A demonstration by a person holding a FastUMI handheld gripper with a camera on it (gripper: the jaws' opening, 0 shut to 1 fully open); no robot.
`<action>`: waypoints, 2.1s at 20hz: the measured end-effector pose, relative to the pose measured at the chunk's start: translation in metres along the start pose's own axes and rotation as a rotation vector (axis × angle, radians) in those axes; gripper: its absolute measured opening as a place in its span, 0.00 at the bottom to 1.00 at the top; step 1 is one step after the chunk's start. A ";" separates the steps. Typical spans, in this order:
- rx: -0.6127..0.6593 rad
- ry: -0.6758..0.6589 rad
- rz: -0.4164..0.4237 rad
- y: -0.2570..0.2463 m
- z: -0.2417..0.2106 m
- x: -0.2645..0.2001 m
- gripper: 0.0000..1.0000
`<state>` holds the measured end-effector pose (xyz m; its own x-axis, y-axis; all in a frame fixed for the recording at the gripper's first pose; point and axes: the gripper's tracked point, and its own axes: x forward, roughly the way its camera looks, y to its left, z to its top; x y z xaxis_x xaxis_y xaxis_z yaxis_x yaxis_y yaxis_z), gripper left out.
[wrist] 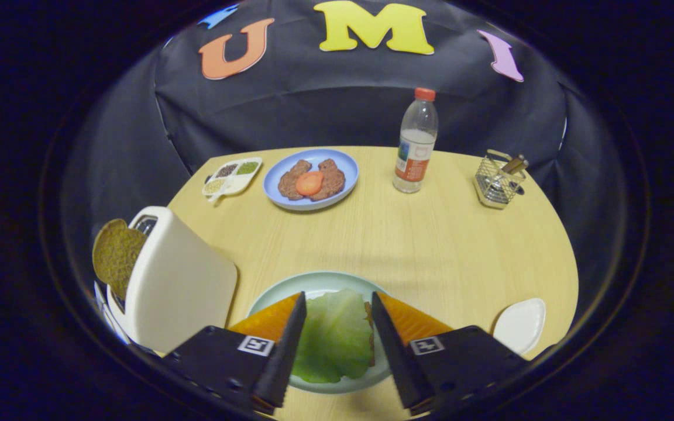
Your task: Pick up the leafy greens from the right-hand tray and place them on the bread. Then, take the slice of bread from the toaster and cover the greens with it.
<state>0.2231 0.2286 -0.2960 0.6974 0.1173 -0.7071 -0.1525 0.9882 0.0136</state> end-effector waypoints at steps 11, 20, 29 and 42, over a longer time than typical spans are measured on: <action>-0.056 -0.300 0.004 0.037 0.062 -0.156 0.93; -0.106 -0.505 -0.002 0.089 0.071 -0.224 0.95; -0.134 -0.478 0.055 0.164 0.050 -0.194 0.95; -0.105 -0.286 -0.072 0.216 0.014 -0.080 0.93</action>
<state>0.1441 0.4338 -0.2261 0.8752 0.0849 -0.4762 -0.1565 0.9812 -0.1127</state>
